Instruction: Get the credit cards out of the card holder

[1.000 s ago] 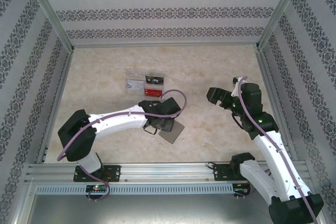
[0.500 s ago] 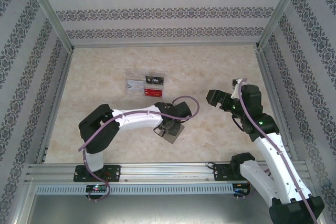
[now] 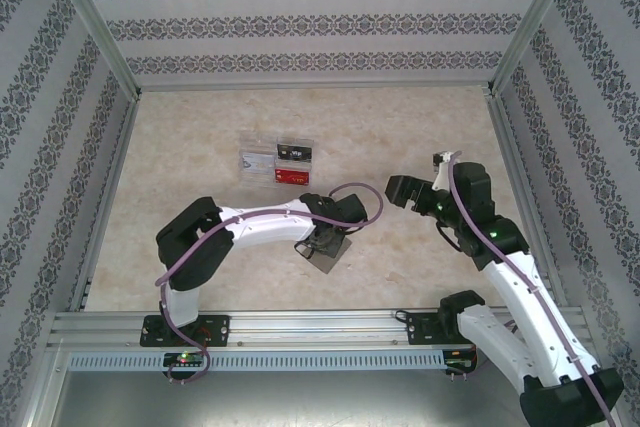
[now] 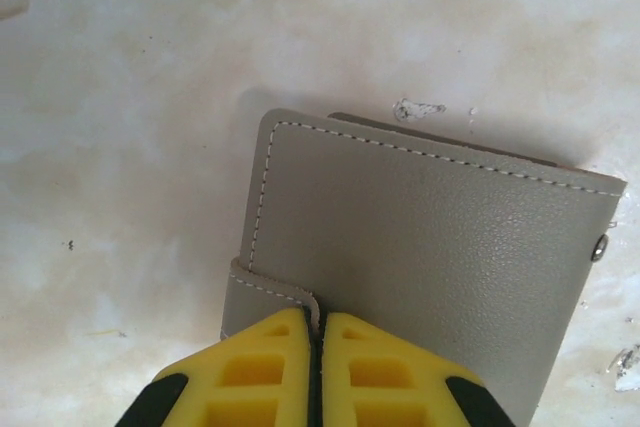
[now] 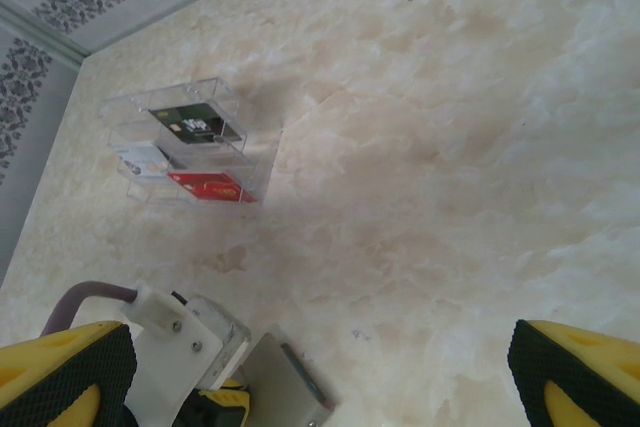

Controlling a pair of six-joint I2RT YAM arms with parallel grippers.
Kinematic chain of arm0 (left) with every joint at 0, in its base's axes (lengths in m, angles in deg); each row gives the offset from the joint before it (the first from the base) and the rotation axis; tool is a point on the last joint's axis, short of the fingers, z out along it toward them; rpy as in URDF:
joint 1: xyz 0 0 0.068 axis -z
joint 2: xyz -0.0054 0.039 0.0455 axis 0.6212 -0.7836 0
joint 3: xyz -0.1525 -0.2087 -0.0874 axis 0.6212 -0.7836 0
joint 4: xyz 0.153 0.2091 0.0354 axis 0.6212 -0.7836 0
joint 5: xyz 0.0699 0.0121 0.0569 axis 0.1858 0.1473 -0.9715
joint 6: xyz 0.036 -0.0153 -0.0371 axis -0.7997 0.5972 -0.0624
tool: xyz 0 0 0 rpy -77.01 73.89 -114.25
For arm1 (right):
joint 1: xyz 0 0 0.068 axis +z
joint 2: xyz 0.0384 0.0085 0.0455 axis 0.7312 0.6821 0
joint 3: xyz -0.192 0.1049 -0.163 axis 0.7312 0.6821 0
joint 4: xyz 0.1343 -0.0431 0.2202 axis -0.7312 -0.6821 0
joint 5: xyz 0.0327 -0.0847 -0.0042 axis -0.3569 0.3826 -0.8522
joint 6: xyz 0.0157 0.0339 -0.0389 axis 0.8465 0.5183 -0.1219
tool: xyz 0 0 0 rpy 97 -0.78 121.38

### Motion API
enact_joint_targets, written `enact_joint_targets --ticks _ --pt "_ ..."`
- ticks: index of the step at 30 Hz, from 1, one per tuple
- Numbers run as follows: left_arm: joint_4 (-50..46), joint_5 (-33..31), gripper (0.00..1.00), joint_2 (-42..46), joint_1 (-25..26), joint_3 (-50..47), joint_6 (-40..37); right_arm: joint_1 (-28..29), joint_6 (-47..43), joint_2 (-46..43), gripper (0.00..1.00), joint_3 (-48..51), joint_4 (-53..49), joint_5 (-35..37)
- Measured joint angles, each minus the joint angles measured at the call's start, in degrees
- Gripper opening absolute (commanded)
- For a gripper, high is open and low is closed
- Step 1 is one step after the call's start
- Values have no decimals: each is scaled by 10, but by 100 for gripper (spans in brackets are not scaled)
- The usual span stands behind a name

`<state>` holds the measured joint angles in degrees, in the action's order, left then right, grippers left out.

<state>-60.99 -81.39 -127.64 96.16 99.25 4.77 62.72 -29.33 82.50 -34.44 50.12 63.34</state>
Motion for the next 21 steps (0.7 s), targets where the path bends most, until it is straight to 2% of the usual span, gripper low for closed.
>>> enact_joint_targets --ticks 13,21 --pt "68 24 0 166 -50 -83 91 161 36 101 98 10 40 23" --pt "91 26 0 240 -69 -118 129 207 76 181 98 12 90 15"
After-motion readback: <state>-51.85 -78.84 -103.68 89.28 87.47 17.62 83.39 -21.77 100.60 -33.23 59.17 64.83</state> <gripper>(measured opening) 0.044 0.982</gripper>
